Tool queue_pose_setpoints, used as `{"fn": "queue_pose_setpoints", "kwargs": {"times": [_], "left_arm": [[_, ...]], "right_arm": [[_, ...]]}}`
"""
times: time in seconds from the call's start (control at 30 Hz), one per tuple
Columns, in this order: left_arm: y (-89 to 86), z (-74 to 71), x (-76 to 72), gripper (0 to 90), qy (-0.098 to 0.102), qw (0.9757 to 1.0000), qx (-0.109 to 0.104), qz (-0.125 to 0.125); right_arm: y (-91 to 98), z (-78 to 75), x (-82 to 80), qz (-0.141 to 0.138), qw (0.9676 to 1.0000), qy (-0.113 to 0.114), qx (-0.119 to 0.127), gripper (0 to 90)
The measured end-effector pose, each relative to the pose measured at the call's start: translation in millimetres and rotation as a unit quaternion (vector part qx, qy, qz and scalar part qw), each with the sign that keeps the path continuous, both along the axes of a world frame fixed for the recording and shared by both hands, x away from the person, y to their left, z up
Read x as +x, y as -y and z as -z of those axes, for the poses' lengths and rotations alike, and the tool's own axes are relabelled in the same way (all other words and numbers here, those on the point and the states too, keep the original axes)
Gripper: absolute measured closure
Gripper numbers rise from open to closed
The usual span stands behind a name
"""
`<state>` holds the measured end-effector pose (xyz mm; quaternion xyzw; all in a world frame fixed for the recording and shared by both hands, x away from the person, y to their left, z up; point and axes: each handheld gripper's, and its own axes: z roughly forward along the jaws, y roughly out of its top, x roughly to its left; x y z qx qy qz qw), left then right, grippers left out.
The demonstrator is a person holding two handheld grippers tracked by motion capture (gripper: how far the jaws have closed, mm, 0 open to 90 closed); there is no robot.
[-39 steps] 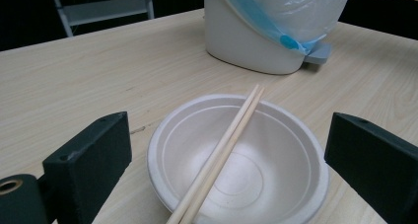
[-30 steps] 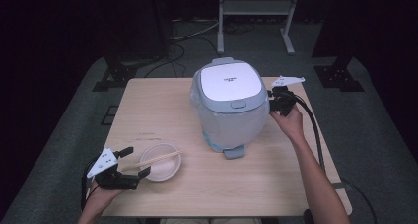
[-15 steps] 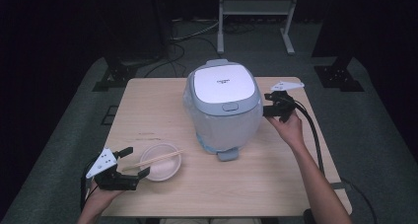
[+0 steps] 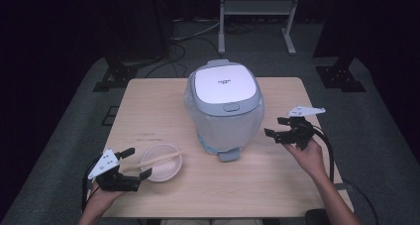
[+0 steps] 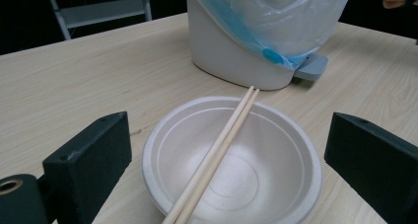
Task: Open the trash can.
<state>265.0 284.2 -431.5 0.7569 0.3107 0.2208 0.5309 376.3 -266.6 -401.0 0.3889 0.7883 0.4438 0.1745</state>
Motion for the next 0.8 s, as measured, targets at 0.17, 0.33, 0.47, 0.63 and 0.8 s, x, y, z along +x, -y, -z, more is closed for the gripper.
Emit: {"fn": "queue_pose_setpoints", "kwargs": {"times": [0.17,0.33,0.47,0.63,0.8], "left_arm": [[0.2,-0.3,-0.4,3.1,0.001,1.0,0.002,0.0],[0.3,-1.1,-1.3,3.1,0.003,1.0,0.005,0.001],[-0.5,-1.1,-1.4,3.1,0.004,1.0,0.003,0.001],[0.3,-1.1,-1.4,3.1,0.003,1.0,0.006,0.003],[-1.1,-1.1,-1.6,3.1,0.003,1.0,0.002,0.001]], "right_arm": [[-0.1,5.2,-19.6,-0.014,0.9997,-0.019,0.011,24.1],[-10.5,7.4,-37.4,-0.038,0.9991,-0.015,0.014,29.4],[-17.3,9.6,-44.8,-0.05,0.9984,-0.022,0.013,30.1],[-40.2,13.5,-55.6,-0.082,0.9961,-0.032,0.007,42.6],[-58.4,22.5,-59.7,-0.106,0.9934,-0.044,0.005,54.6]]}}
